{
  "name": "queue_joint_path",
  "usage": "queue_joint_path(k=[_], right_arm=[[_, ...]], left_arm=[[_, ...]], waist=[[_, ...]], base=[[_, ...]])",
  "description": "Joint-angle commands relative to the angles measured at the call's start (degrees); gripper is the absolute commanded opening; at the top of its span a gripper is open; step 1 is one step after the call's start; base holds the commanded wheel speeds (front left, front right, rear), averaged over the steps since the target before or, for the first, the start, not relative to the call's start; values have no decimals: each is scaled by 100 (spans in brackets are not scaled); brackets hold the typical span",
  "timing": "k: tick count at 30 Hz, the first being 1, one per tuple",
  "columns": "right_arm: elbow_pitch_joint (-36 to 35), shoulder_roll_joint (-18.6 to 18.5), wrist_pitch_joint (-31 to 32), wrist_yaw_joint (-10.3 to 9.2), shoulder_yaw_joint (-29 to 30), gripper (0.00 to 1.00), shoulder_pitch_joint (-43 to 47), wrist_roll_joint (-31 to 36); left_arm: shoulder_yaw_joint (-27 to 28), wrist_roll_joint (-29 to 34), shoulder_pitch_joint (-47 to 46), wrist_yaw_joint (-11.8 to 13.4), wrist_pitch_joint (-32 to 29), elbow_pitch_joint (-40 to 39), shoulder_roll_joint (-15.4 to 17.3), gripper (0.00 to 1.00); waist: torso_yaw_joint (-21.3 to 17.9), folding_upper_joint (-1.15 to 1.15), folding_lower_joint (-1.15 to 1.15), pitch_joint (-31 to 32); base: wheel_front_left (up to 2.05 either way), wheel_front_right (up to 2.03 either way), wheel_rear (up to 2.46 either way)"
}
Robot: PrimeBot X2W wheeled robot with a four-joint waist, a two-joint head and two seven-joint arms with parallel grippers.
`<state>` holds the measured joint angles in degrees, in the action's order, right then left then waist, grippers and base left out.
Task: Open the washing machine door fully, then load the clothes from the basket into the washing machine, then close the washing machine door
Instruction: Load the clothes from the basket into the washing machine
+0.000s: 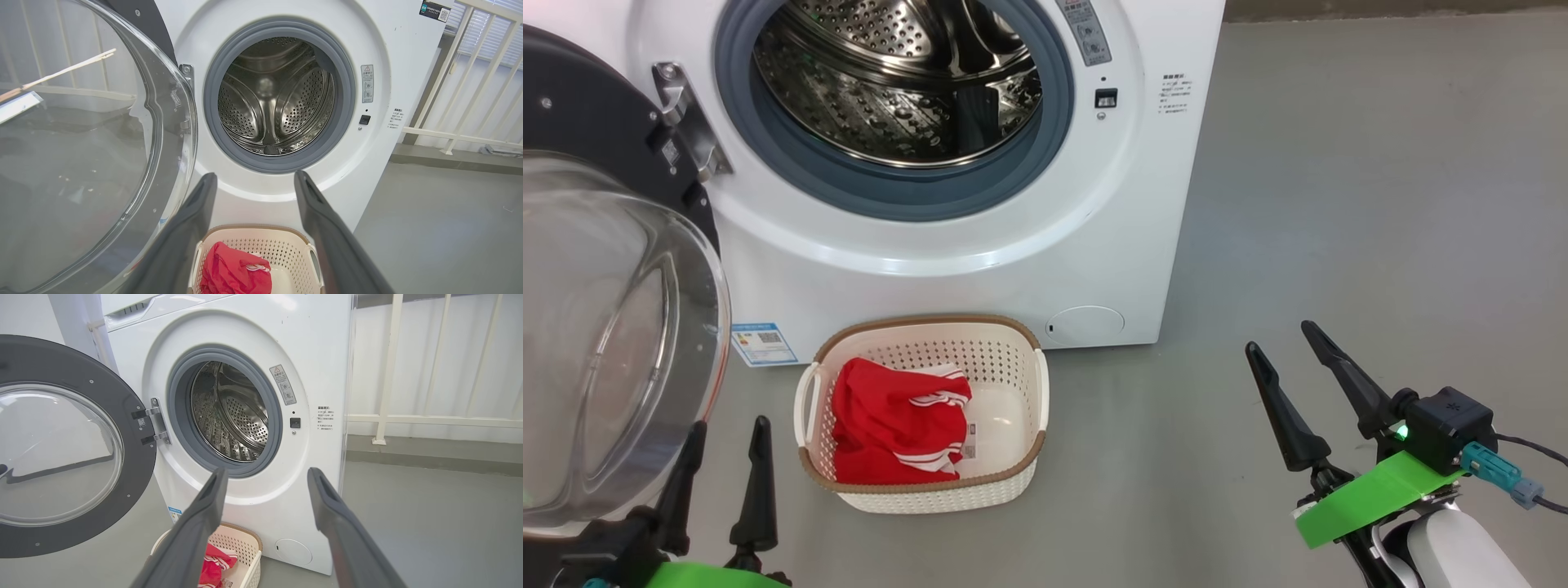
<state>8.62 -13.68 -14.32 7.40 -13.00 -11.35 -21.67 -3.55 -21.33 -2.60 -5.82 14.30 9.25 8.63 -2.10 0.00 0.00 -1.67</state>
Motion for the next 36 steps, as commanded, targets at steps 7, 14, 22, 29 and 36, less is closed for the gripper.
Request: queue_joint_path(k=[7, 14, 22, 29, 36], right_arm=[[-167, -13, -68, 9, -111, 100, 45, 15], [-174, 4, -68, 9, -105, 100, 41, 12], [-190, 20, -68, 9, -80, 100, 23, 32], [-187, 32, -68, 9, -84, 100, 11, 36], [-190, 36, -68, 9, -82, 100, -7, 35]], left_arm=[[165, 12, -115, -30, 70, -120, 143, 100], [145, 4, -142, -19, 70, -102, 180, 100], [106, -36, -186, -17, 62, -102, 204, 100], [99, -61, -206, -2, 63, -94, 219, 100], [103, -70, -223, 28, 64, -87, 227, 100]], waist=[[3, 0, 0, -3], [-2, 0, 0, -34], [4, 0, 0, -79], [18, 0, 0, -101], [27, 0, 0, -128]], base=[[0, 0, 0], [1, -1, 0], [67, -67, 0], [108, -108, 0], [105, -105, 0]])
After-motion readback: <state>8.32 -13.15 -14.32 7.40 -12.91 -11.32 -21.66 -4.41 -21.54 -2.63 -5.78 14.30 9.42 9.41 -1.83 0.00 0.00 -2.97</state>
